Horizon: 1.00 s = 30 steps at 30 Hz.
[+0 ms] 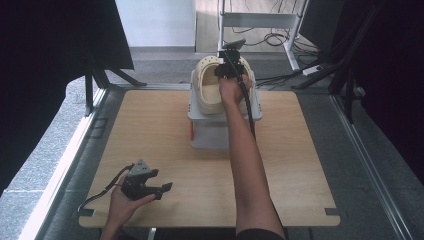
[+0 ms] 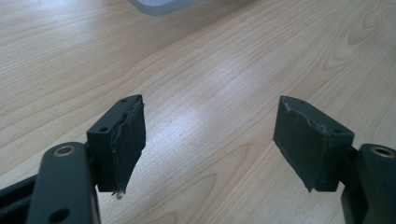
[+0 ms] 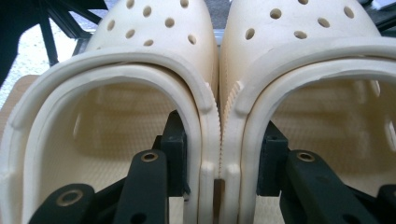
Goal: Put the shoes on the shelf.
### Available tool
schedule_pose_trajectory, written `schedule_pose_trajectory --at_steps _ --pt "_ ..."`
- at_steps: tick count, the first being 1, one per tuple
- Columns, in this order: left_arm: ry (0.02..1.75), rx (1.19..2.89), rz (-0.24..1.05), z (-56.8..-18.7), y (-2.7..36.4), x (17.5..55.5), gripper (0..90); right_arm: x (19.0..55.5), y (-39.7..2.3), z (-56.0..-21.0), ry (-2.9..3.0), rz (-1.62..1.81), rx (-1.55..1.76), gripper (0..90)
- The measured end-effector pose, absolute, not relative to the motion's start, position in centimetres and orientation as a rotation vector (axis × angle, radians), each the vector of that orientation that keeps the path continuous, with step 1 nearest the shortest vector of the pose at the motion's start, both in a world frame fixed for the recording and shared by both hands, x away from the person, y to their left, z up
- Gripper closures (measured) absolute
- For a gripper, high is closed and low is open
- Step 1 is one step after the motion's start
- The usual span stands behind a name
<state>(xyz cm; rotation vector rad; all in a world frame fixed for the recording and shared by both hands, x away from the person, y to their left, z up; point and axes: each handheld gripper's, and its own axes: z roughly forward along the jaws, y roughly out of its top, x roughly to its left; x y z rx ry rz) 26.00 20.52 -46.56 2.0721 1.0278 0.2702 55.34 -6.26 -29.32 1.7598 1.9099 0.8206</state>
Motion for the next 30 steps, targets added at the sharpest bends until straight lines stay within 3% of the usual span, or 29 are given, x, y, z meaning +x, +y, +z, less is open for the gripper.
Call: schedule_pose_trajectory --at_steps 10,30 --pt "1.040 2.075 0.269 -46.5 20.5 26.1 25.7 54.3 -7.1 -28.9 1.966 0.901 1.674 51.2" --pt "1.061 2.085 0.288 -46.5 20.4 25.9 25.7 50.3 -9.5 -27.5 2.208 1.031 1.421 48.0"
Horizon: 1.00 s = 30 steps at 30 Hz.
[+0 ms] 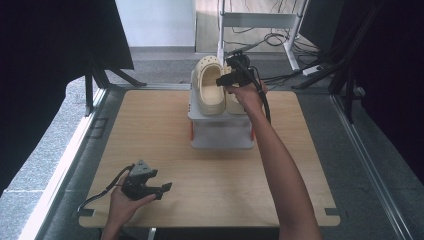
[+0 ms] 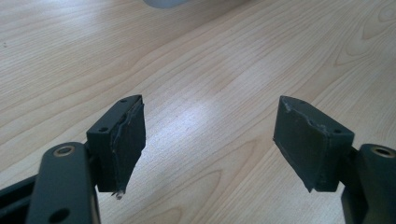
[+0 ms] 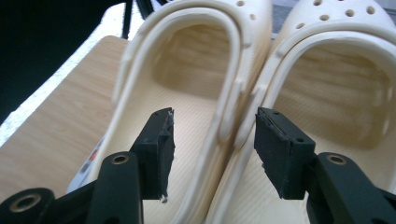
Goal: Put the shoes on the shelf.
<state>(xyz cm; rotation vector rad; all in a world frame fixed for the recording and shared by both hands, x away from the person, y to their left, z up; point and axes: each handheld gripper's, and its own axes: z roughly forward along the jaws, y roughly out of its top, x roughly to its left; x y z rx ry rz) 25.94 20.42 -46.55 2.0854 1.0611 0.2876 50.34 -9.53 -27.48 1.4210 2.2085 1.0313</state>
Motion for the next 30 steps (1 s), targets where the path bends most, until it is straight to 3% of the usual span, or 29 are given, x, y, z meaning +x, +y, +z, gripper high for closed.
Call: schedule_pose_trajectory --at_steps 15,30 --pt "1.064 2.083 0.297 -46.5 20.4 25.8 25.6 46.0 -11.3 -28.7 2.361 1.130 1.202 51.0" --pt "1.062 2.094 0.285 -46.7 20.2 25.9 25.6 40.0 -13.7 -32.2 2.441 1.307 0.975 50.6"
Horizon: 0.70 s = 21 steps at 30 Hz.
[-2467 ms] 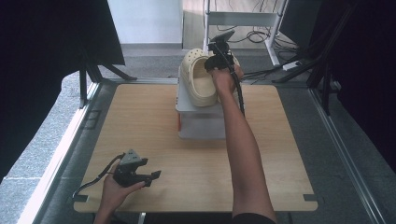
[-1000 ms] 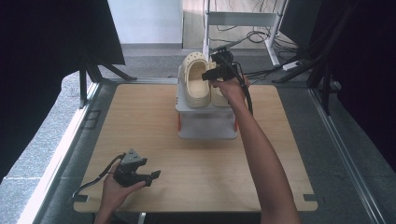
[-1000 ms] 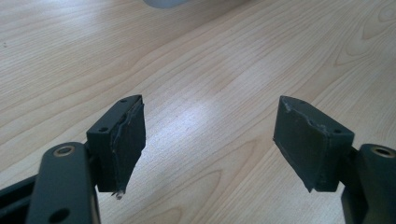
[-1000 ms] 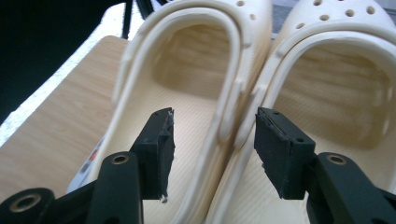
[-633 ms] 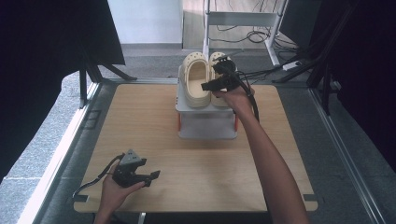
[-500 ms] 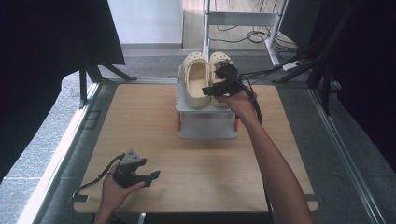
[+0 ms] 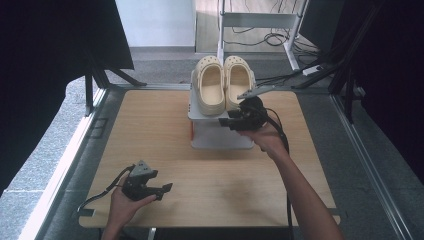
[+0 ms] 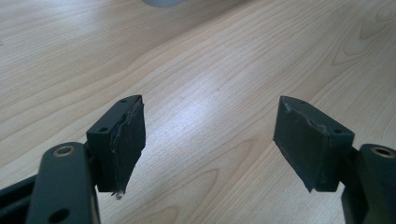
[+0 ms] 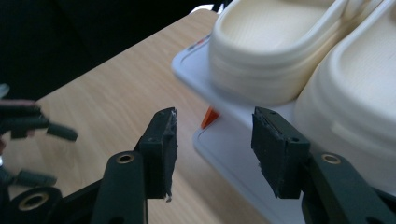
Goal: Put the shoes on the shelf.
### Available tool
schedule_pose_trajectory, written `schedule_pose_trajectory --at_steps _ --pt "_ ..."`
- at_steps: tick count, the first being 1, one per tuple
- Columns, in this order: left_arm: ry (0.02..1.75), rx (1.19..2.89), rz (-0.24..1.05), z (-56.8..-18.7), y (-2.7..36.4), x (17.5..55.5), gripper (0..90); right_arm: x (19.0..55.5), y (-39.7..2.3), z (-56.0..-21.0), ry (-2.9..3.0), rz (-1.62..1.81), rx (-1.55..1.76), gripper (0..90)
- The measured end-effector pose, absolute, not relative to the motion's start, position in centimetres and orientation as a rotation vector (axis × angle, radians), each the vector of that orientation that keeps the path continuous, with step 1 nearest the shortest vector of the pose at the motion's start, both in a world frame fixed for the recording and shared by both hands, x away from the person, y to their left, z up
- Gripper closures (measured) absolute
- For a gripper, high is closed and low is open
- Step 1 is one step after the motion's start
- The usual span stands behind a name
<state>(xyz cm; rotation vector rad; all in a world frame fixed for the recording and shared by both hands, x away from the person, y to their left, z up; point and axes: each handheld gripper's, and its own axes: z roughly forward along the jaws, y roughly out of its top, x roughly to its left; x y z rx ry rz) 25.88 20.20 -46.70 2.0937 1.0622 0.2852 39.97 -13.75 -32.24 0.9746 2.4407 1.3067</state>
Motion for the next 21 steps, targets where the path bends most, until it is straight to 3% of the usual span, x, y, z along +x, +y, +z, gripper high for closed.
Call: schedule_pose_trajectory --at_steps 8,21 --pt "1.064 2.094 0.276 -46.8 20.0 25.9 25.6 38.2 -14.8 -34.6 2.468 1.316 0.947 50.3" --pt "1.073 2.067 0.270 -46.8 19.9 26.2 25.6 38.4 -15.1 -35.3 2.476 1.335 0.962 48.4"
